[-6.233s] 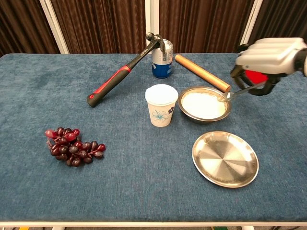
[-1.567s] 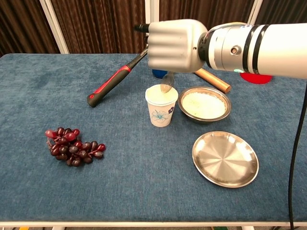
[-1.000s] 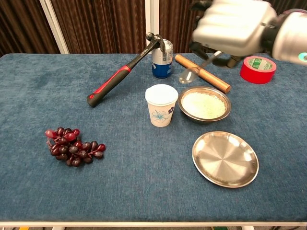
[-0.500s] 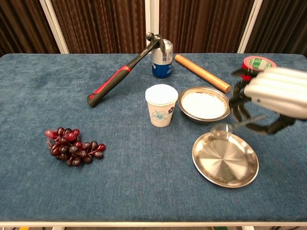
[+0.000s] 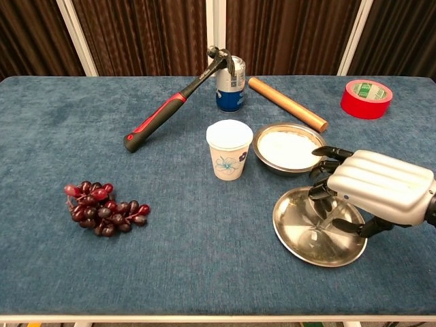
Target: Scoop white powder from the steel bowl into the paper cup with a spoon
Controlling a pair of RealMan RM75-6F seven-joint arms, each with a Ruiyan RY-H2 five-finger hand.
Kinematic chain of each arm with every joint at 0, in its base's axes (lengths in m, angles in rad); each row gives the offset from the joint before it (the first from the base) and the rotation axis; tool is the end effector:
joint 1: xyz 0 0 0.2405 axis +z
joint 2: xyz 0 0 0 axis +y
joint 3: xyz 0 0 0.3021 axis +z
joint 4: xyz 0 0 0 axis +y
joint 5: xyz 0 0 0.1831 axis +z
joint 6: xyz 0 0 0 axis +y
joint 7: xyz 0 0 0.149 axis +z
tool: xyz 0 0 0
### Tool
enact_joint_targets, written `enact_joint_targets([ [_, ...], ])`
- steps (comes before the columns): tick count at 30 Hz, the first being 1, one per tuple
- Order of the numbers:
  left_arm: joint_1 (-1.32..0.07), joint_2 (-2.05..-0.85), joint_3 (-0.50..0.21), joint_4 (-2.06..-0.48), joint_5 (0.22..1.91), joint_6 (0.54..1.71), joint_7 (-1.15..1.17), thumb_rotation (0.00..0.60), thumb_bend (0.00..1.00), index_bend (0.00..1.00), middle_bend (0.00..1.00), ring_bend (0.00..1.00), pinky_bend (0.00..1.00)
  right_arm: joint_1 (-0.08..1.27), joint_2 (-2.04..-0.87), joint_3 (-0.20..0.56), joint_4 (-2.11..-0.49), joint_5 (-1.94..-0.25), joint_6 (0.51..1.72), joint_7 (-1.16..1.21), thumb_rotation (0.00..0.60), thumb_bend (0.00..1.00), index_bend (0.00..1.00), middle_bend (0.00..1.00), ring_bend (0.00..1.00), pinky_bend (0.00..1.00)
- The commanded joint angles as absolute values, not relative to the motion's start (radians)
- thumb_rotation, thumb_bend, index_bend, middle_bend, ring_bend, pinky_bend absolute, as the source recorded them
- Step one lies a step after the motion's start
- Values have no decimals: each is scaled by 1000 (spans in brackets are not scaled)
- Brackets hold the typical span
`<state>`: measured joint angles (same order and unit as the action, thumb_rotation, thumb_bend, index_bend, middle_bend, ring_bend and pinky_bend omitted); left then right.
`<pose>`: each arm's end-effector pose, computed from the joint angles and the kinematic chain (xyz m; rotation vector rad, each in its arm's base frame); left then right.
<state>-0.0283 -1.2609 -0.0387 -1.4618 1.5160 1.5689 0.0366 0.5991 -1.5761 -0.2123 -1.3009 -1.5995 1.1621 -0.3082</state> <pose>-0.3634 0.1660 0.1740 -1.3348 -0.8446 -0.8792 -0.2511 -0.2734 -0.0195 2.2476 -0.5128 0.7973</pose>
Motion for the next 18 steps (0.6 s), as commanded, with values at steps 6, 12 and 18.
enact_joint_targets([
  [6, -28, -1268, -37, -1449, 1515, 1566, 22, 600, 68, 182, 153, 43, 50, 520, -1476, -171, -1380, -1608, 1295, -319, 600, 327, 274, 327, 106, 0],
  [12, -38, -1277, -43, -1437, 1515, 1555, 17, 600, 68, 182, 152, 43, 50, 393, -1331, -113, -1462, -1525, 1468, -272, 600, 327, 187, 235, 51, 0],
  [18, -50, -1283, -47, -1436, 1515, 1543, 26, 600, 68, 182, 153, 43, 50, 286, -1213, -89, -1563, -1471, 1567, -178, 600, 327, 58, 141, 0, 0],
])
